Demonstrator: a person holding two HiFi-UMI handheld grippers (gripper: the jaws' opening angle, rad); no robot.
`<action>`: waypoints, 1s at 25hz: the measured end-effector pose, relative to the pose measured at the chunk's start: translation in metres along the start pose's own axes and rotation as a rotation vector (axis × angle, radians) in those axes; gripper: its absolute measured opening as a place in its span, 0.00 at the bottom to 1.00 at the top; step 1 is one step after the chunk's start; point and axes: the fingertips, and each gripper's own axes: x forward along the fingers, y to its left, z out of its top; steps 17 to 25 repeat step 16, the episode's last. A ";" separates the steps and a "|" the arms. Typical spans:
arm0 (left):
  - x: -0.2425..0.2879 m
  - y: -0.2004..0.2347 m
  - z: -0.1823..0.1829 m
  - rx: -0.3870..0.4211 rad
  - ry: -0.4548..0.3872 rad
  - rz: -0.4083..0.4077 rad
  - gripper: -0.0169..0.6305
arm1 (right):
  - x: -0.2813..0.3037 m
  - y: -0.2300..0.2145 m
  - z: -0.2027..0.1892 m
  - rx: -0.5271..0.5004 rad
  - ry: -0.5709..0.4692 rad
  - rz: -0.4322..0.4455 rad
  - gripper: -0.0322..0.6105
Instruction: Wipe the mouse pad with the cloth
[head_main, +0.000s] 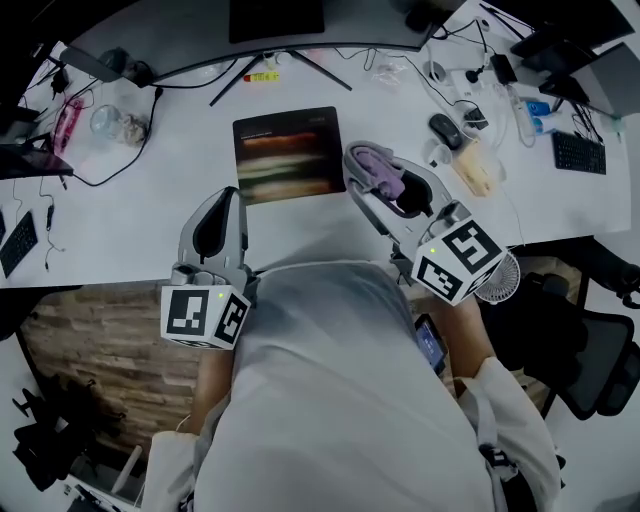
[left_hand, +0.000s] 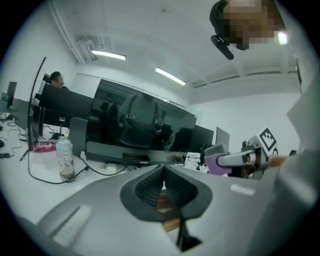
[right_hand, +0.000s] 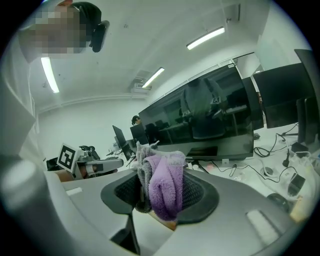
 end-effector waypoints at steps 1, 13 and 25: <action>0.000 0.000 0.001 0.002 0.000 0.000 0.03 | 0.000 0.001 0.000 -0.006 0.003 0.002 0.34; 0.004 -0.004 -0.015 -0.003 0.047 -0.016 0.03 | -0.003 0.004 -0.006 0.001 0.024 -0.010 0.35; 0.004 -0.005 -0.016 -0.013 0.050 -0.019 0.03 | -0.005 0.005 -0.008 0.013 0.023 -0.006 0.35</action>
